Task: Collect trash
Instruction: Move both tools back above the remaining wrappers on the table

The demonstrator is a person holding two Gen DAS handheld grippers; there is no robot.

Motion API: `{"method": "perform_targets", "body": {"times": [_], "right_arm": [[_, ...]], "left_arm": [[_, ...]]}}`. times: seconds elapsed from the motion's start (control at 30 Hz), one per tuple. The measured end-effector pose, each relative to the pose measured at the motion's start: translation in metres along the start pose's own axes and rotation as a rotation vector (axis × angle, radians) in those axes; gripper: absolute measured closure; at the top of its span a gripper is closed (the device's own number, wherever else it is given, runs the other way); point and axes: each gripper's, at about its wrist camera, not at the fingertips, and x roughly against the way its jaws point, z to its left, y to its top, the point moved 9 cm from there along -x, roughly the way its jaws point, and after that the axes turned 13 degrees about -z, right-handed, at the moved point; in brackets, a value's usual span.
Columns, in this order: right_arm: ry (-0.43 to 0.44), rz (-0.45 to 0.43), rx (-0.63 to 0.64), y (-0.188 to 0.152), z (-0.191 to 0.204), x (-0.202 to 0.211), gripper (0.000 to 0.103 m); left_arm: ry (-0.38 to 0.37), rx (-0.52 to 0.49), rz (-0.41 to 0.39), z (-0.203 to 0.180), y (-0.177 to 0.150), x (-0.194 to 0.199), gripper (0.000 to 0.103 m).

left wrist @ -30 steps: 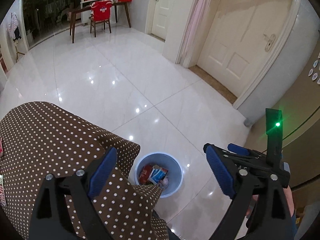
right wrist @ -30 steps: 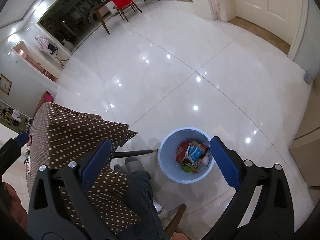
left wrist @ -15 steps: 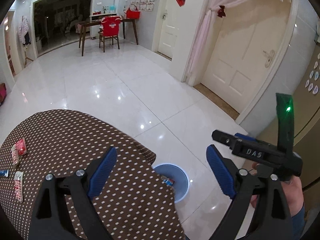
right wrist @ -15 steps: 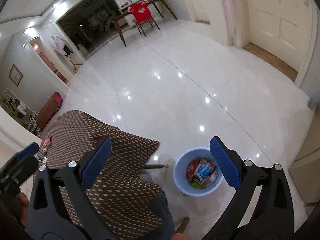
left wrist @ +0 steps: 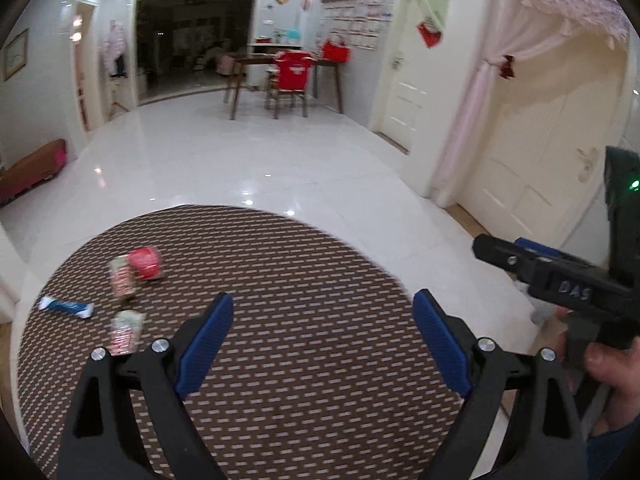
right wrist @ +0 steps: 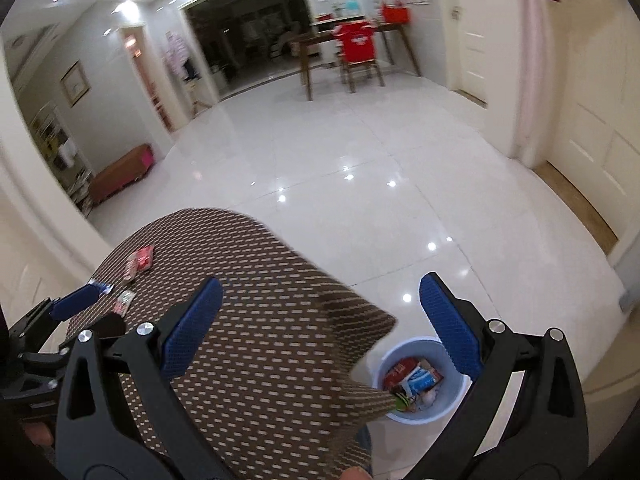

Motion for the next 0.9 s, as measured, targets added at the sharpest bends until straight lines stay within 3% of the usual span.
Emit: {"method": "perform_targets", "body": {"times": [0.27, 0.4, 0.53, 0.73, 0.9], "right_arm": [[0.089, 0.058, 0.104, -0.013, 0.084, -0.032, 0.006], [0.101, 0.086, 0.143, -0.021, 0.111, -0.045, 0.006], [0.120, 0.107, 0.166, -0.030, 0.135, -0.057, 0.006], [0.147, 0.145, 0.195, -0.044, 0.165, -0.078, 0.006], [0.160, 0.163, 0.219, -0.049, 0.182, -0.094, 0.006]], "left_arm": [[0.145, 0.082, 0.017, 0.097, -0.018, 0.007, 0.014], [0.185, 0.147, 0.035, 0.137, -0.036, 0.007, 0.014], [0.235, 0.146, 0.061, 0.167, -0.053, 0.001, 0.014], [0.245, 0.141, 0.101, 0.192, -0.071, -0.017, 0.014], [0.233, 0.078, 0.155, 0.196, -0.080, -0.038, 0.016]]}}
